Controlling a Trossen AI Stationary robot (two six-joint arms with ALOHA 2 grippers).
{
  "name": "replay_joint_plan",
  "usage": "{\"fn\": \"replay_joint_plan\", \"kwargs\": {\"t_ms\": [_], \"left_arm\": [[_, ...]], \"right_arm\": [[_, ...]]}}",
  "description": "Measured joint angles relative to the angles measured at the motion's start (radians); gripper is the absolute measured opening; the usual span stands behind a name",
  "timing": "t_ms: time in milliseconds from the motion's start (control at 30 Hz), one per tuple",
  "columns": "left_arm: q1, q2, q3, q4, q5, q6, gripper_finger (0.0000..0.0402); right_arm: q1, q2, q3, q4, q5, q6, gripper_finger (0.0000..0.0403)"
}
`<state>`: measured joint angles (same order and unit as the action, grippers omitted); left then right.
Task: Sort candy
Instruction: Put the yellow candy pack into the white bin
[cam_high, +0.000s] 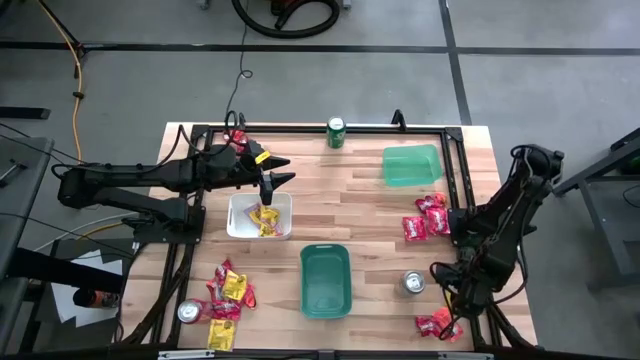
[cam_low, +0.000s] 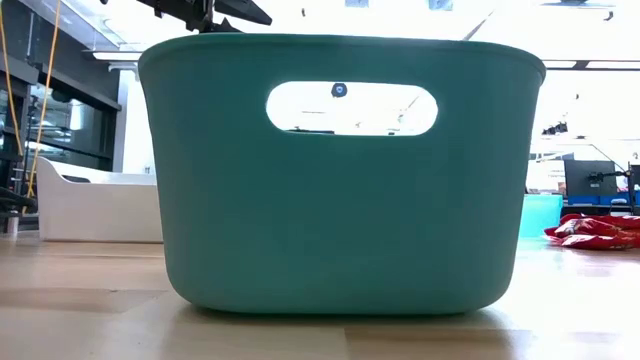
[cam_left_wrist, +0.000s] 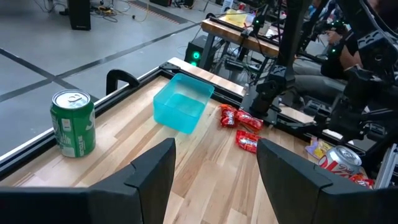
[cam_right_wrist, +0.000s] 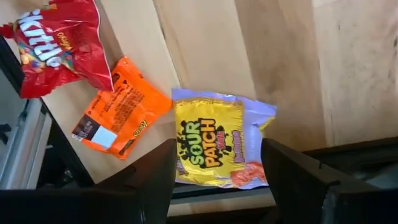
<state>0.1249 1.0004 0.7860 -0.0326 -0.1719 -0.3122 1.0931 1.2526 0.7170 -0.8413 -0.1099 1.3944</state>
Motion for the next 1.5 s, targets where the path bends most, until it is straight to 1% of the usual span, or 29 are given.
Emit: {"fn": "replay_joint_plan", "kwargs": {"t_ms": [133,200,267,400,633,867,933,1000,1067,1133,1167,1200,1300,1367,1433,1500], "left_arm": [[0.0,0.0,0.0,0.0,0.0,-0.017,0.0213],[0.0,0.0,0.0,0.0,0.0,-0.034,0.0213],[0.0,0.0,0.0,0.0,0.0,-0.043,0.0213],[0.0,0.0,0.0,0.001,0.0,-0.043,0.0213],[0.0,0.0,0.0,0.0,0.0,-0.053,0.0213],[0.0,0.0,0.0,0.0,0.0,-0.052,0.0213],[0.0,0.0,0.0,0.0,0.0,-0.052,0.0213],[0.0,0.0,0.0,0.0,0.0,-0.052,0.0213],[0.0,0.0,0.0,0.0,0.0,-0.052,0.0213],[0.0,0.0,0.0,0.0,0.0,-0.046,0.0213],[0.0,0.0,0.0,0.0,0.0,-0.035,0.0213],[0.0,0.0,0.0,0.0,0.0,-0.02,0.0213],[0.0,-0.005,0.0,-0.001,0.0,0.016,0.0213],[0.0,-0.005,0.002,0.001,0.0,0.019,0.0213],[0.0,-0.017,0.002,-0.008,0.009,0.019,0.0213],[0.0,-0.036,0.002,0.0,0.024,0.028,0.0213]], "right_arm": [[0.0,0.001,-0.071,0.115,-0.054,0.022,0.0228],[-0.007,0.001,-0.09,0.088,-0.08,0.02,0.0228],[-0.013,-0.006,-0.098,0.06,-0.074,0.013,0.0228],[-0.021,-0.016,-0.111,0.089,-0.058,-0.022,0.0228],[-0.02,-0.015,-0.177,0.228,-0.082,-0.017,0.0228],[-0.02,-0.015,-0.197,0.219,-0.084,-0.006,0.0224],[-0.02,-0.015,-0.197,0.222,-0.087,-0.006,0.0206],[-0.02,-0.015,-0.198,0.228,-0.103,-0.004,0.0169],[-0.02,-0.015,-0.195,0.236,-0.118,0.004,0.0113],[-0.02,-0.016,-0.181,0.237,-0.123,0.016,0.0045],[-0.02,-0.016,-0.173,0.239,-0.124,0.02,0.0024],[-0.02,-0.016,-0.164,0.238,-0.124,0.02,0.0015],[-0.02,-0.018,-0.12,0.193,-0.122,0.023,0.002],[-0.02,-0.031,-0.069,0.143,-0.12,0.019,0.0009],[-0.02,-0.055,-0.004,0.067,-0.118,0.009,0.0004],[-0.024,-0.082,0.075,-0.044,-0.113,-0.002,0.0006]]}}
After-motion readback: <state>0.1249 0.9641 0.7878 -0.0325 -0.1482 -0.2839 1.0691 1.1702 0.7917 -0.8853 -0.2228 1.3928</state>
